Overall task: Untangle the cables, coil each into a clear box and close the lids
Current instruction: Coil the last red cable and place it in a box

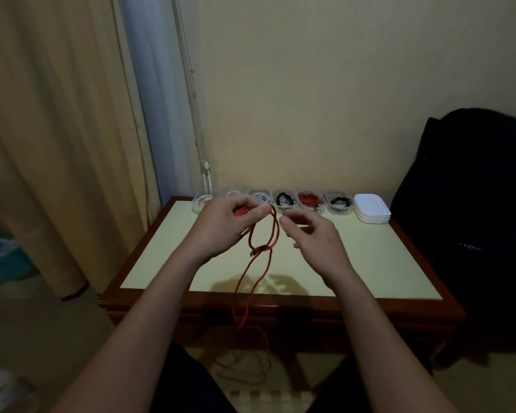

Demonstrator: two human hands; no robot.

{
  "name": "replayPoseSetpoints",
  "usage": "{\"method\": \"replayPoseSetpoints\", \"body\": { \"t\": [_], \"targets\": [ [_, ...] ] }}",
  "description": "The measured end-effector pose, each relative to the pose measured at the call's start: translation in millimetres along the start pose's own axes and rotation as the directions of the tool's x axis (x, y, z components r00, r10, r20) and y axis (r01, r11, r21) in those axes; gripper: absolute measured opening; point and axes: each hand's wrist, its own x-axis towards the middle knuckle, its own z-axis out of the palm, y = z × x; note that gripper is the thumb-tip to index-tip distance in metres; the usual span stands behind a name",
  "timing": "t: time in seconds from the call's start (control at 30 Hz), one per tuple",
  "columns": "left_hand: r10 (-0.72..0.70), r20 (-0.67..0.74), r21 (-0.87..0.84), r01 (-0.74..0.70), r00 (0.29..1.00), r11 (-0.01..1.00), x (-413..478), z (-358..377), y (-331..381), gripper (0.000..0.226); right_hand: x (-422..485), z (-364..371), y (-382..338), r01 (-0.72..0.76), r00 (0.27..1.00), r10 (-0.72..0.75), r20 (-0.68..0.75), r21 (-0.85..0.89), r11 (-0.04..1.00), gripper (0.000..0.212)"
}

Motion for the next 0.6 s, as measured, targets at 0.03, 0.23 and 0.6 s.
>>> {"method": "replayPoseSetpoints", "body": {
  "t": [0.03, 0.23, 0.6],
  "targets": [
    [0.008, 0.006, 0.005, -0.008, 1.0, 1.0, 0.3, 0.2, 1.3, 0.019, 0.2, 0.6, 0.0, 0.003, 0.999, -0.002, 0.047, -0.011, 1.0, 0.02],
    [-0.007, -0.011, -0.047, 0.006, 1.0, 0.999, 2.0, -5.4, 4.6, 0.018, -2.8, 1.0, 17.2, -0.118, 0.936, 0.125, 0.328, -0.041, 0.992, 0.034],
    [-0.087, -0.188, -0.138, 0.061, 0.978, 0.989, 3.2, -9.1, -2.8, 0.021, -7.8, -2.6, 44.9, -0.036, 0.999, 0.034, -0.021, -0.162, 0.986, 0.012]
  ]
}}
